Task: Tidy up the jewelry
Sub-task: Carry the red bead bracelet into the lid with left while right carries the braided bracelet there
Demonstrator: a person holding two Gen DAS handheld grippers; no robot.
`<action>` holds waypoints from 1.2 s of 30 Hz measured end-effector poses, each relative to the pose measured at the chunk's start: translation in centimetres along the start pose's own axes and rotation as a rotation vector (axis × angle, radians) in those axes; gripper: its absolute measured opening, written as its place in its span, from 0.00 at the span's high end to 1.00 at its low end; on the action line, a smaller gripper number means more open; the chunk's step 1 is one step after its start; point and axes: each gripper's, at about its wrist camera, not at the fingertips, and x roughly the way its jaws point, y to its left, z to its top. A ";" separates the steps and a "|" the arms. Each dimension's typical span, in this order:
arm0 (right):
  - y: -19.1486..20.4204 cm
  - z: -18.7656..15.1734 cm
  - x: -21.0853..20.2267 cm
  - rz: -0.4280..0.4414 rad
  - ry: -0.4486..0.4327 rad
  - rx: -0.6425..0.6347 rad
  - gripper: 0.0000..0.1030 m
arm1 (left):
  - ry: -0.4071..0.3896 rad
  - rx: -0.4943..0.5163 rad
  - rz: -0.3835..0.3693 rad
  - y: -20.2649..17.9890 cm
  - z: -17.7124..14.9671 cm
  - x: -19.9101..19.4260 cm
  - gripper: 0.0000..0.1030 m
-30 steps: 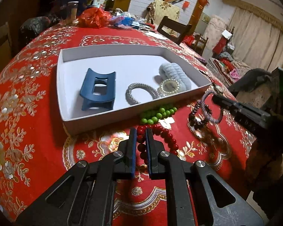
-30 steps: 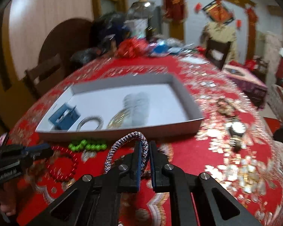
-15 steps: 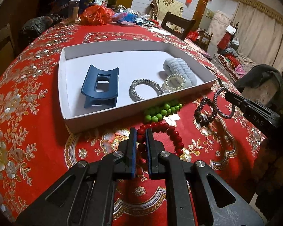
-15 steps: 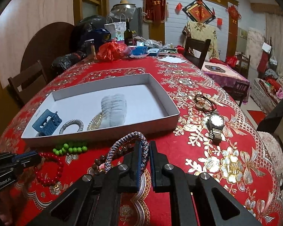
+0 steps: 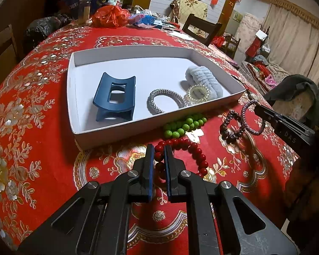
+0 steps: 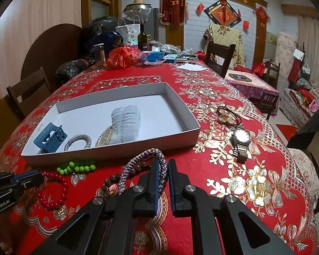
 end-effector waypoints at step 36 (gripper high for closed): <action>4.2 7.1 6.3 0.252 0.059 0.044 0.93 | -0.097 -0.082 -0.112 1.9 10.1 2.2 0.93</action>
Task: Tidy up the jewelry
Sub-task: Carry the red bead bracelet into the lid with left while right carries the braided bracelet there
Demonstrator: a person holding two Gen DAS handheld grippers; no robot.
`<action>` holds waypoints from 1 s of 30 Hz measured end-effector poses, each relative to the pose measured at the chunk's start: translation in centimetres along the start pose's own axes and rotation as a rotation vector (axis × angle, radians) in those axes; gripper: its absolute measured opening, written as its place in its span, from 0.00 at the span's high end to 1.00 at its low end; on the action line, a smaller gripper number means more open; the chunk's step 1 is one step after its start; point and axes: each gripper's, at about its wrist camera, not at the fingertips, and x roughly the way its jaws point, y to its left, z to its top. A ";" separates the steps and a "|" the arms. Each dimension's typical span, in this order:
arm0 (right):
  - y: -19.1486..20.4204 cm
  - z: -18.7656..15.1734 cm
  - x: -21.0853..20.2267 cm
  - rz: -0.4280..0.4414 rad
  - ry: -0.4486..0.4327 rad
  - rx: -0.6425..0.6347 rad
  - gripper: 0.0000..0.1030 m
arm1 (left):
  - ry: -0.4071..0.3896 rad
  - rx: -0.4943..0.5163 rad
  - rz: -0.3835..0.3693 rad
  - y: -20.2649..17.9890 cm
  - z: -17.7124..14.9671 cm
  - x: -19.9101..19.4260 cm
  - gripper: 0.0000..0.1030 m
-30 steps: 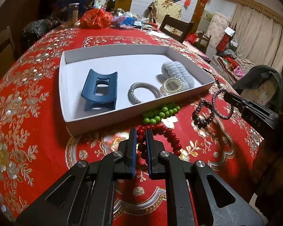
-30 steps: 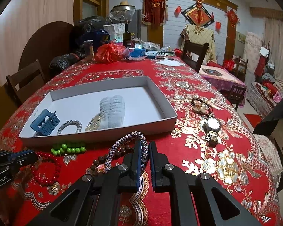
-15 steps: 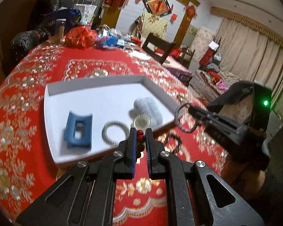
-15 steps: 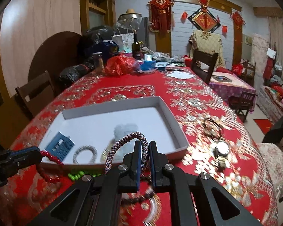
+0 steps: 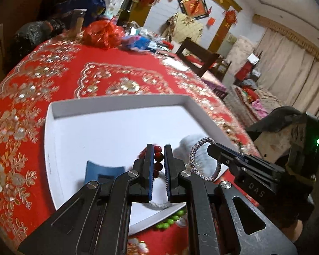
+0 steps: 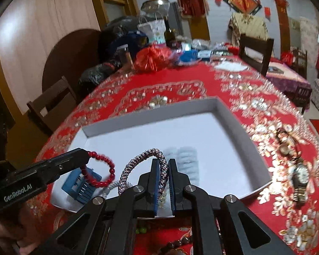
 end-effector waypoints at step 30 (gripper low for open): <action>-1.5 -4.6 -6.7 -0.186 -0.118 -0.045 0.60 | -0.018 0.058 0.020 -2.4 -5.4 -4.6 0.68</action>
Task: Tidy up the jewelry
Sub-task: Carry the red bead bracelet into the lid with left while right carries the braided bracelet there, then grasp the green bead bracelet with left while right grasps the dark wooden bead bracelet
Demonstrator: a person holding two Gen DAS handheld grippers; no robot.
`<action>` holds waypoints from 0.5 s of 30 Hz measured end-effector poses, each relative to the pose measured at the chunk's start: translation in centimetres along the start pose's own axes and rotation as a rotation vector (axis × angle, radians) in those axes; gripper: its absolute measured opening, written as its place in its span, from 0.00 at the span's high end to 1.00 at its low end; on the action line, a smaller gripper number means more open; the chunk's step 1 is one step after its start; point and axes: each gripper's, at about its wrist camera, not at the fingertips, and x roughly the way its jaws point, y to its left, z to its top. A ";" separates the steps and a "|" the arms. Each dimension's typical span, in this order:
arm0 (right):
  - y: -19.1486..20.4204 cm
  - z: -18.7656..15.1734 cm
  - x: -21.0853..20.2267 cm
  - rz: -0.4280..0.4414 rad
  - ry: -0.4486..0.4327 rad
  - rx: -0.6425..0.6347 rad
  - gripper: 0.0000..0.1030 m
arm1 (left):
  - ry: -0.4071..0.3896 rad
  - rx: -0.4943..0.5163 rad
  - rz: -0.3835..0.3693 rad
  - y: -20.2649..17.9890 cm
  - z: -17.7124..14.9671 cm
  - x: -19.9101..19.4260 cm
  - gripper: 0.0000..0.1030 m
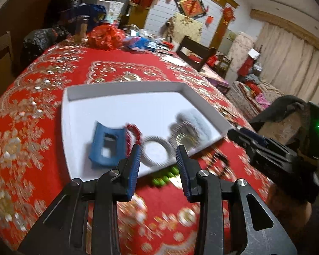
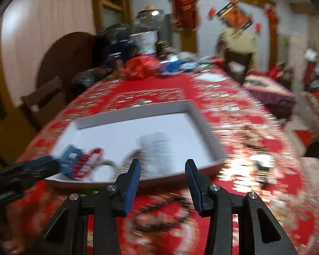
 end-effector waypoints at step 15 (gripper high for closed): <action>-6.8 -3.6 -1.6 -0.146 0.029 0.187 0.60 | 0.181 0.036 -0.005 -0.7 -4.1 3.4 0.65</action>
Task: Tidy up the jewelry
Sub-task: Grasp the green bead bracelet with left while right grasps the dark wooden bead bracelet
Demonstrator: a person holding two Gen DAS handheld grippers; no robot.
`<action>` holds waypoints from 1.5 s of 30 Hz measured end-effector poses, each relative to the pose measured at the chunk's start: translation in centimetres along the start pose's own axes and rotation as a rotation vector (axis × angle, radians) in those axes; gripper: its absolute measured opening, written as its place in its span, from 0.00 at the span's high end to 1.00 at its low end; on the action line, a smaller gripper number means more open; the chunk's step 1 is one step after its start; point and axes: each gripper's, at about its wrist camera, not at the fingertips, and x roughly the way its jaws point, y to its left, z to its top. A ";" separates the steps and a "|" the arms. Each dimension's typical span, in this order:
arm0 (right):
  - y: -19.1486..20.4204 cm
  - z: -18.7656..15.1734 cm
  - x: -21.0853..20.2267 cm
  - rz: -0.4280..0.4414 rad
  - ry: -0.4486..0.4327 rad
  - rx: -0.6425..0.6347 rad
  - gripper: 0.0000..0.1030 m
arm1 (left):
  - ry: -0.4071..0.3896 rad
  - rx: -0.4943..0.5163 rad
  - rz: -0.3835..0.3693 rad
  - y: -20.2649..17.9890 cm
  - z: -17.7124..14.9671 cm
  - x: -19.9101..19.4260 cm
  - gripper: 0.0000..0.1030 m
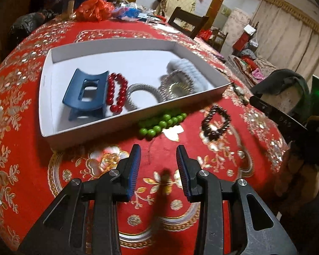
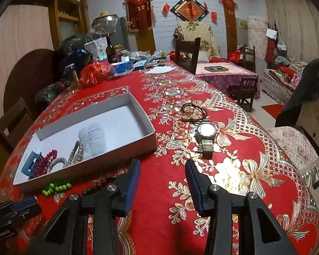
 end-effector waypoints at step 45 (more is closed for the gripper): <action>5.9 -0.6 4.9 0.161 0.242 -0.302 0.67 | -0.030 -0.005 -0.089 0.6 -0.2 -0.7 0.93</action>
